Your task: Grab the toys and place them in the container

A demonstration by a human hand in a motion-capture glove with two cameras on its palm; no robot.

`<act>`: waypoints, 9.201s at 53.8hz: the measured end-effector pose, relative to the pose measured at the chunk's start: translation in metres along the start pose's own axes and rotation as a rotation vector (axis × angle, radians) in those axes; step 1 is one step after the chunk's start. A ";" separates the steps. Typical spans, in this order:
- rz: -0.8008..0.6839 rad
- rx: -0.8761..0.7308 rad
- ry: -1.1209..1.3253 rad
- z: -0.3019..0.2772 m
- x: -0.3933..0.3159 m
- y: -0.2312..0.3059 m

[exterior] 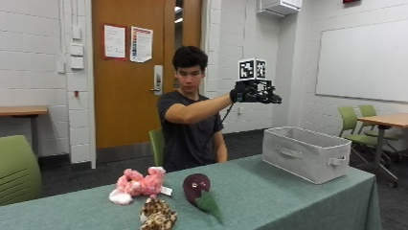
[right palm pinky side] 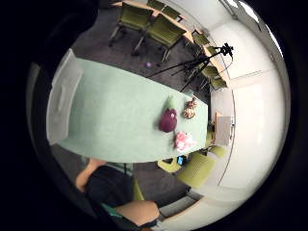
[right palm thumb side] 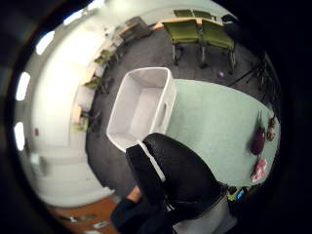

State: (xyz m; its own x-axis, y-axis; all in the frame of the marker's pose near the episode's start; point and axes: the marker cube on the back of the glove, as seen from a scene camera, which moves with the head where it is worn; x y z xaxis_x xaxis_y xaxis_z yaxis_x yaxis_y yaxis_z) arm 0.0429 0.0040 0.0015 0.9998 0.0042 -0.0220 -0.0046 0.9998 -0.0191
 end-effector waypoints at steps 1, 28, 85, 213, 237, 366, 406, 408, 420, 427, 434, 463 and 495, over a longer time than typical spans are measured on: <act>0.007 -0.003 0.002 -0.001 0.007 0.001; 0.233 -0.008 0.005 0.091 0.228 0.026; 0.433 -0.196 0.035 0.275 0.290 0.062; -0.176 0.017 -0.036 -0.017 0.033 -0.002; 0.163 -0.032 0.036 0.012 0.273 0.101; 0.221 0.192 -0.084 -0.010 0.207 0.045; -0.439 0.174 -0.117 -0.056 -0.284 -0.070; -0.450 0.148 -0.155 -0.052 -0.293 -0.069; -0.361 -0.133 0.027 -0.017 -0.285 -0.067; -0.394 -0.087 -0.120 -0.034 -0.264 -0.060; -0.381 -0.051 -0.191 -0.052 -0.234 -0.053; -0.081 -0.011 -0.040 -0.092 0.024 -0.031; 0.280 0.024 0.059 0.054 0.294 0.023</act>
State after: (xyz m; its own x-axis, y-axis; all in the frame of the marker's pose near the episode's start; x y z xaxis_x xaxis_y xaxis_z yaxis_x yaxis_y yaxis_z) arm 0.3375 0.0294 0.0486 0.9566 0.2798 -0.0814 -0.2791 0.9601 0.0201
